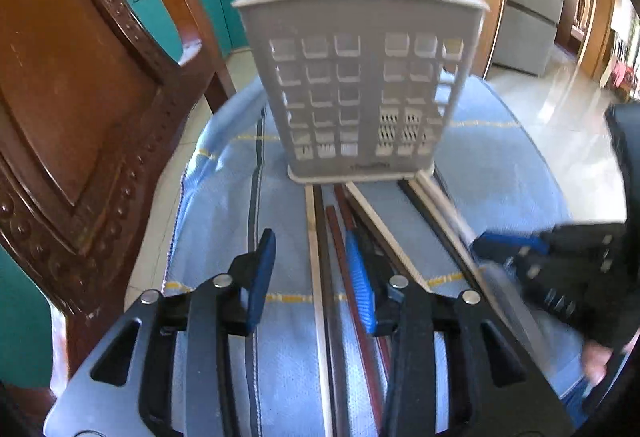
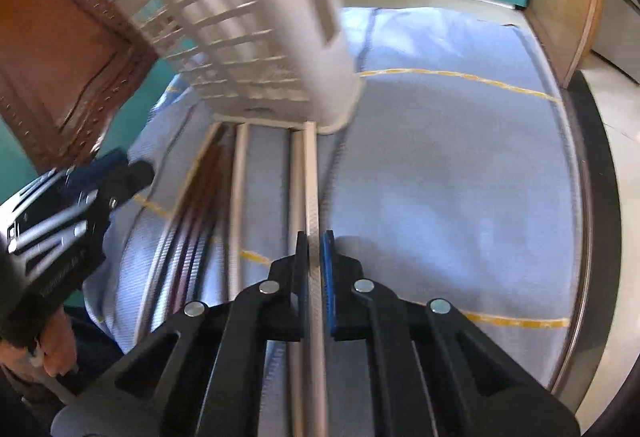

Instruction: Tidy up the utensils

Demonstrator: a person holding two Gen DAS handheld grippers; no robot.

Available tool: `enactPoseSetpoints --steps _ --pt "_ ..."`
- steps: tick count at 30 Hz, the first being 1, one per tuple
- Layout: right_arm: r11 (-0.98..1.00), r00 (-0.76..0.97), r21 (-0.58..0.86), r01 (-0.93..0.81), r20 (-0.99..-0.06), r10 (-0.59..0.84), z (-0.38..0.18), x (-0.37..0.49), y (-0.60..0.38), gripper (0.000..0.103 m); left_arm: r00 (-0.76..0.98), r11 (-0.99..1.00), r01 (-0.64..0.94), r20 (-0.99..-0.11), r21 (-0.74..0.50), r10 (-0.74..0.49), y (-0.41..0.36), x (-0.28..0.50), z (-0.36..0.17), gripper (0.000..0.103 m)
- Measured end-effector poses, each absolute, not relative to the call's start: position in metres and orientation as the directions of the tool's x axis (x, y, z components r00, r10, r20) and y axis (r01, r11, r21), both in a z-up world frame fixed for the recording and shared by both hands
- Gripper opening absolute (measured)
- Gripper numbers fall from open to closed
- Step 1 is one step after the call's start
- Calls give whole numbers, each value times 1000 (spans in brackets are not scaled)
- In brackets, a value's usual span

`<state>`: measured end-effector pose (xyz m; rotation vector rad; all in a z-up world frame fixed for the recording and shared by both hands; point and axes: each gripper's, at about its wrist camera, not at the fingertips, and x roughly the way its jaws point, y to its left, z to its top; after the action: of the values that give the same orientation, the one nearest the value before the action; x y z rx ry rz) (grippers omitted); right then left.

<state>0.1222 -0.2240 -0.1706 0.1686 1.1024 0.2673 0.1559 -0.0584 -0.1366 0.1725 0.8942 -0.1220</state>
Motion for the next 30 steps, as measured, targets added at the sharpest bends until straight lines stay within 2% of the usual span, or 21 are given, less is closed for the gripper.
enactPoseSetpoints --steps 4,9,12,17,22,25,30 --pt "954 427 290 -71 -856 292 -168 122 -247 9 582 982 168 -812 81 -32 -55 158 -149 37" --pt "962 445 274 -13 -860 251 -167 125 -259 10 521 991 130 -849 -20 -86 -41 167 -159 37" --pt "953 449 304 -1 -851 272 -165 123 -267 11 496 992 115 -862 -55 -105 -37 173 -164 37" --pt "962 457 271 -22 -854 251 -166 129 -256 15 450 991 87 -884 -100 -128 -31 188 -177 37" --pt "959 455 283 -32 -850 266 -164 130 -249 21 433 996 56 -898 -66 -84 -34 198 -192 37" --pt "961 465 275 -44 -845 263 -160 130 -247 23 447 998 60 -894 -3 -29 -39 205 -199 37" --pt "965 457 257 -49 -853 251 -163 127 -244 29 442 998 64 -897 13 -17 -44 209 -209 37"
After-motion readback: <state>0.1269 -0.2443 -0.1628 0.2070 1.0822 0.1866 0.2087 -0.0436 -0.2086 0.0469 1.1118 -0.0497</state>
